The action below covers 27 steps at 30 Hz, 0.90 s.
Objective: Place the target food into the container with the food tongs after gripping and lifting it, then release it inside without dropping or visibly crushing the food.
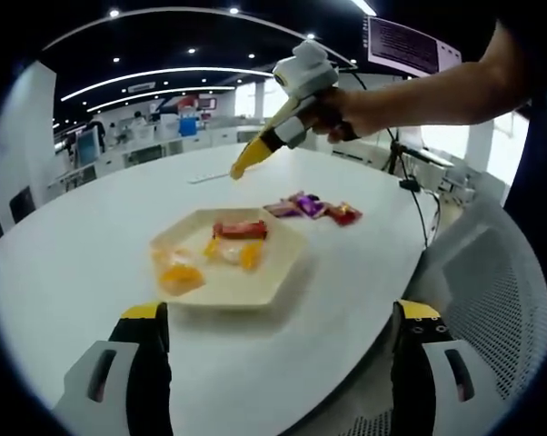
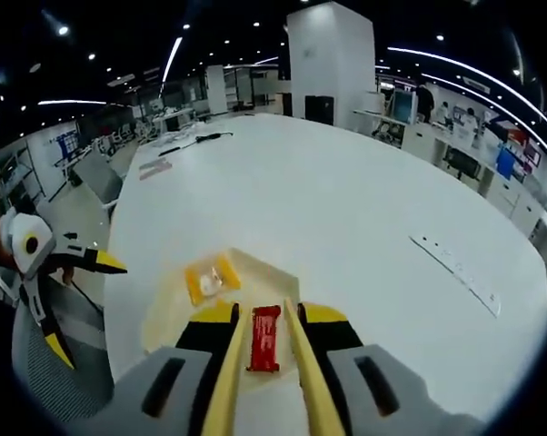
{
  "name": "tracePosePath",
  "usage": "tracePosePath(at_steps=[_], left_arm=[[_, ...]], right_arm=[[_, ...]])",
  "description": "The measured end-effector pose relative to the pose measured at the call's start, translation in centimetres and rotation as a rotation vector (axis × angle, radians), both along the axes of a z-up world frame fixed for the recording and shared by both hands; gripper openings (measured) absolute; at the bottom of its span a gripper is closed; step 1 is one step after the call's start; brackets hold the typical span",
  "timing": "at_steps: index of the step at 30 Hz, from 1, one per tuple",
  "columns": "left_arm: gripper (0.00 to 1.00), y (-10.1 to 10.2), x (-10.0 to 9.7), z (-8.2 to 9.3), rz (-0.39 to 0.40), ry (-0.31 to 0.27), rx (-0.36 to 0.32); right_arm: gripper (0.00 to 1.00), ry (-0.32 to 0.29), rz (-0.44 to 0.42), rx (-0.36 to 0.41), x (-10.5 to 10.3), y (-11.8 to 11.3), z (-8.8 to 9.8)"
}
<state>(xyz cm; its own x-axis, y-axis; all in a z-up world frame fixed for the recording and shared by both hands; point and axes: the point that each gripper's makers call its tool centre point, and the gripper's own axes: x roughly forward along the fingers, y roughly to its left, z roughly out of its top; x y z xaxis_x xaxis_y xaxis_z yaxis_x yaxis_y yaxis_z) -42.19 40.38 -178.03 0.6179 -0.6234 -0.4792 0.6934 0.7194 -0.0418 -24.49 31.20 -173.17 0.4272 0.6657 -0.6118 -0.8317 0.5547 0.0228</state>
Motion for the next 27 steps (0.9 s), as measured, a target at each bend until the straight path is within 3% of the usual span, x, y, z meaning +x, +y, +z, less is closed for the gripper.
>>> tracePosePath(at_steps=[11,27], left_arm=[[0.99,0.1,0.0,-0.2,0.0,0.01,-0.004],[0.99,0.2,-0.1,-0.6,0.002,0.024,0.012]], right_arm=[[0.26,-0.03,0.005,0.001,-0.4,-2.5,1.4],[0.26,-0.037,-0.047,-0.02,-0.8,-7.9,1.6]])
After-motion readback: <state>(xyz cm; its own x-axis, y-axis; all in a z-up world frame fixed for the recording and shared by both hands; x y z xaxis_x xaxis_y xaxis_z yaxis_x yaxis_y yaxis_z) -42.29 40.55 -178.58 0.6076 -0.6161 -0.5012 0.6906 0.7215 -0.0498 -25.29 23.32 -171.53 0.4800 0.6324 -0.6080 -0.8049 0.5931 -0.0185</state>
